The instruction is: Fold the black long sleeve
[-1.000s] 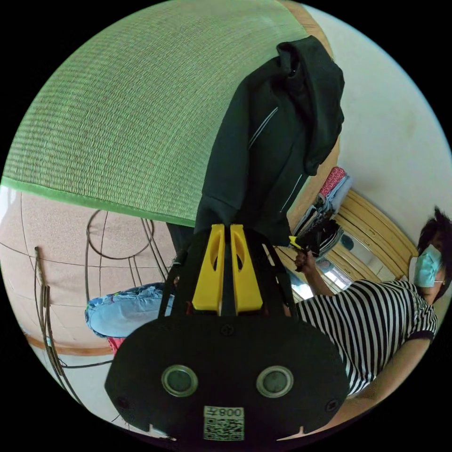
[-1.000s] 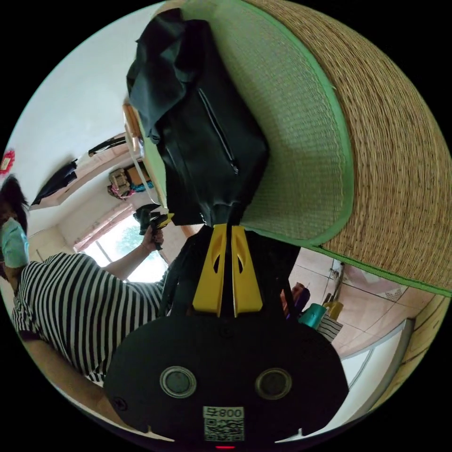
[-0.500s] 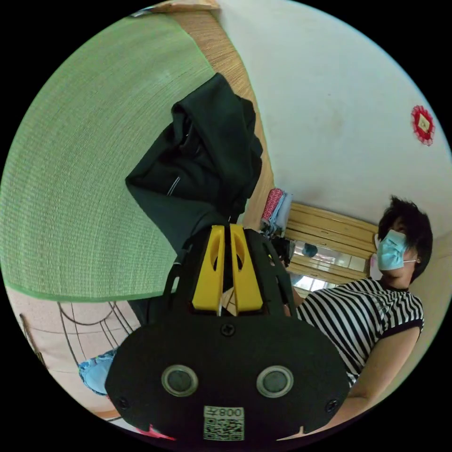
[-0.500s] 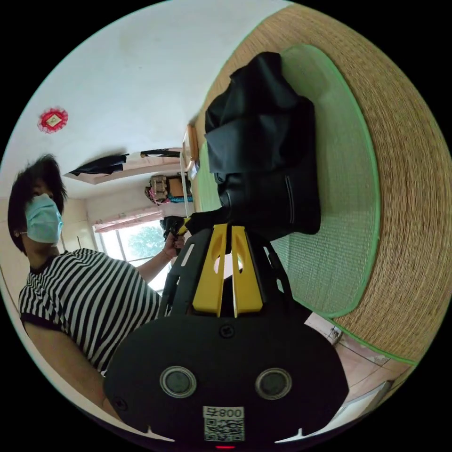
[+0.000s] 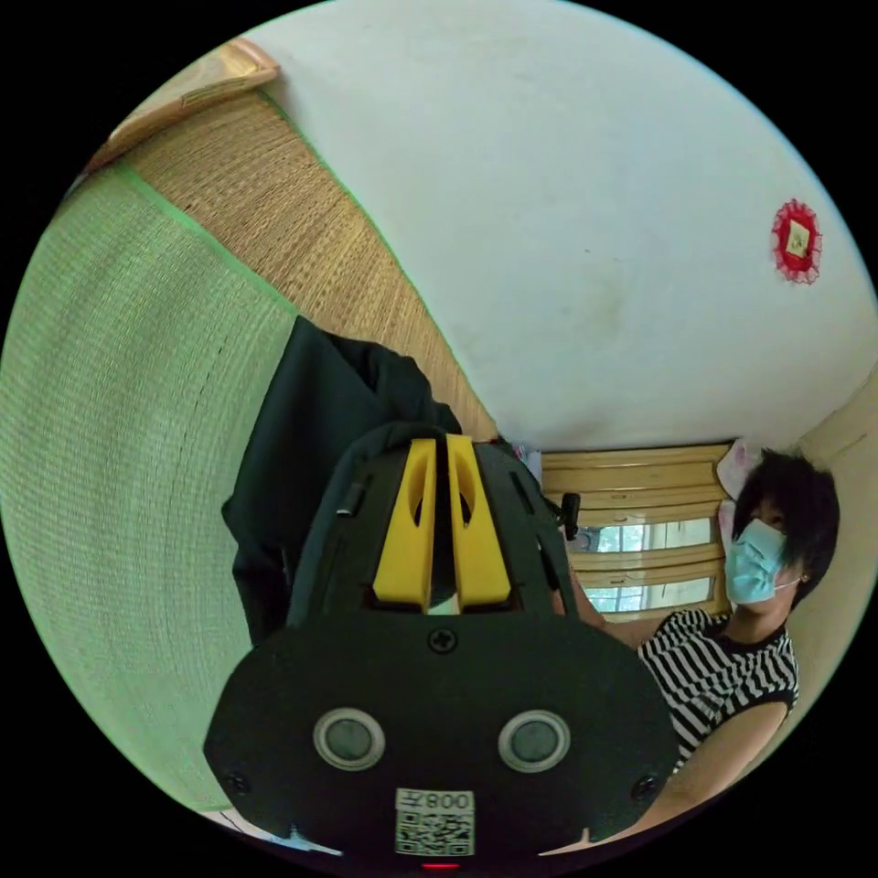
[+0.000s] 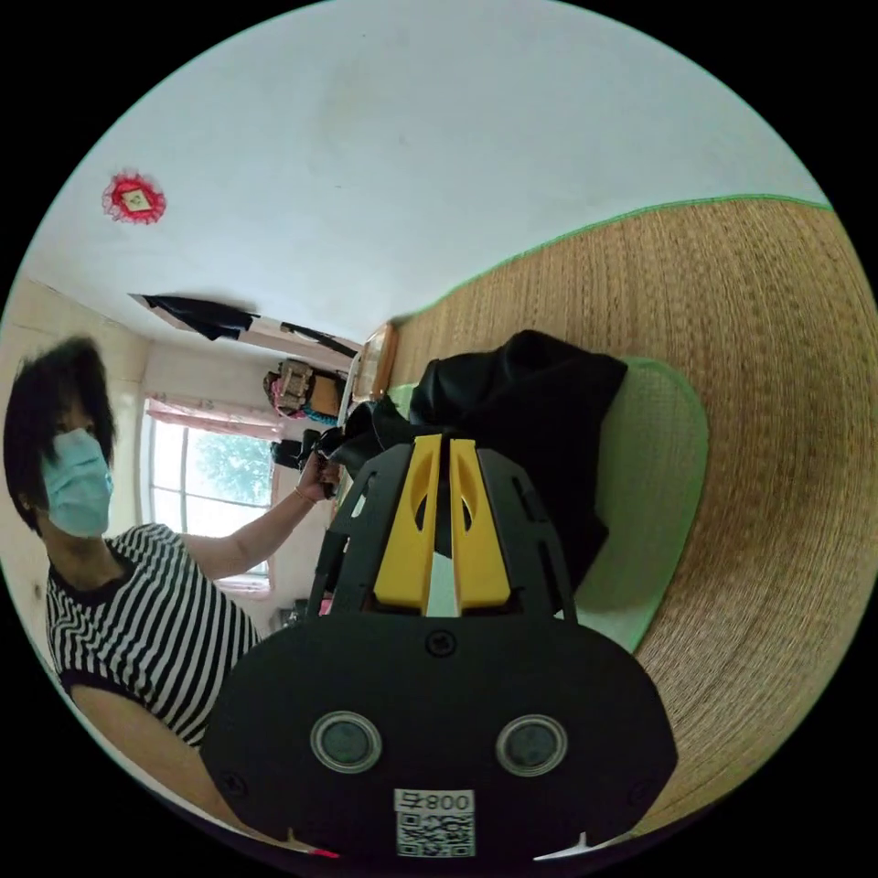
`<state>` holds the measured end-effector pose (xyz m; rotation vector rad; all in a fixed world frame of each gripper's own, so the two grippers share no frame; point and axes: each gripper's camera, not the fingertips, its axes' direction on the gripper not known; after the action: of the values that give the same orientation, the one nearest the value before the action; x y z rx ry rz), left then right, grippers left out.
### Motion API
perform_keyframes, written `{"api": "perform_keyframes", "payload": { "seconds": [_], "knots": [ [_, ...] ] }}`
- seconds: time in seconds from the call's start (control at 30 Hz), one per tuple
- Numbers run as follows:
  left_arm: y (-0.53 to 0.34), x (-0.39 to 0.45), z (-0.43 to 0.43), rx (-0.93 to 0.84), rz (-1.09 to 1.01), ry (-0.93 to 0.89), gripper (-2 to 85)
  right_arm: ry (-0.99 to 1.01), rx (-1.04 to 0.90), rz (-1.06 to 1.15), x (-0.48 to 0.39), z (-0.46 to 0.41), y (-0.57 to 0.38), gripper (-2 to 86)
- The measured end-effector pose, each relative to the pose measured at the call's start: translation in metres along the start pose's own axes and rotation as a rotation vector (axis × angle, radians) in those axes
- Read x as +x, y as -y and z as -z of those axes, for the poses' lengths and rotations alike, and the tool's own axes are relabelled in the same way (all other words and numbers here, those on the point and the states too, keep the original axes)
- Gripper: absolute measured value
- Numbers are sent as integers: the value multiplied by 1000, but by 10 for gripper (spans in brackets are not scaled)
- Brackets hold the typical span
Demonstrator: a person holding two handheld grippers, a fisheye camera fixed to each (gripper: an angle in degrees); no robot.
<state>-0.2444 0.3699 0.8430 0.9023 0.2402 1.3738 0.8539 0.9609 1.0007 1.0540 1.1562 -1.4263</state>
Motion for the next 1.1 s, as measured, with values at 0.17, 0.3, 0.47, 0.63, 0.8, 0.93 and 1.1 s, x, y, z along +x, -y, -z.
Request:
{"api": "perform_keyframes", "payload": {
  "seconds": [0.17, 0.3, 0.47, 0.63, 0.8, 0.93, 1.1],
  "knots": [
    [67, 9, -31, -10, 36, 103, 27, -68, -53, -102, 30, -17, 61, 15],
    [96, 13, -41, -4, 83, 141, 31, -109, -94, -184, 43, -23, 92, 15],
    [122, 15, -53, 13, 165, 77, 36, -53, -87, -285, 51, -24, 110, 17],
    [138, 29, -55, 9, 187, -22, 41, 54, -27, -309, 41, -12, 110, 20],
    [151, 51, -56, 6, 190, -122, 47, 194, 34, -350, 35, -8, 105, 19],
    [161, 72, -59, 23, 192, -143, 50, 307, 63, -407, 35, -6, 100, 10],
    [166, 92, -59, 112, 189, -173, 26, 316, 138, -402, 18, -1, 92, 2]
  ]
}}
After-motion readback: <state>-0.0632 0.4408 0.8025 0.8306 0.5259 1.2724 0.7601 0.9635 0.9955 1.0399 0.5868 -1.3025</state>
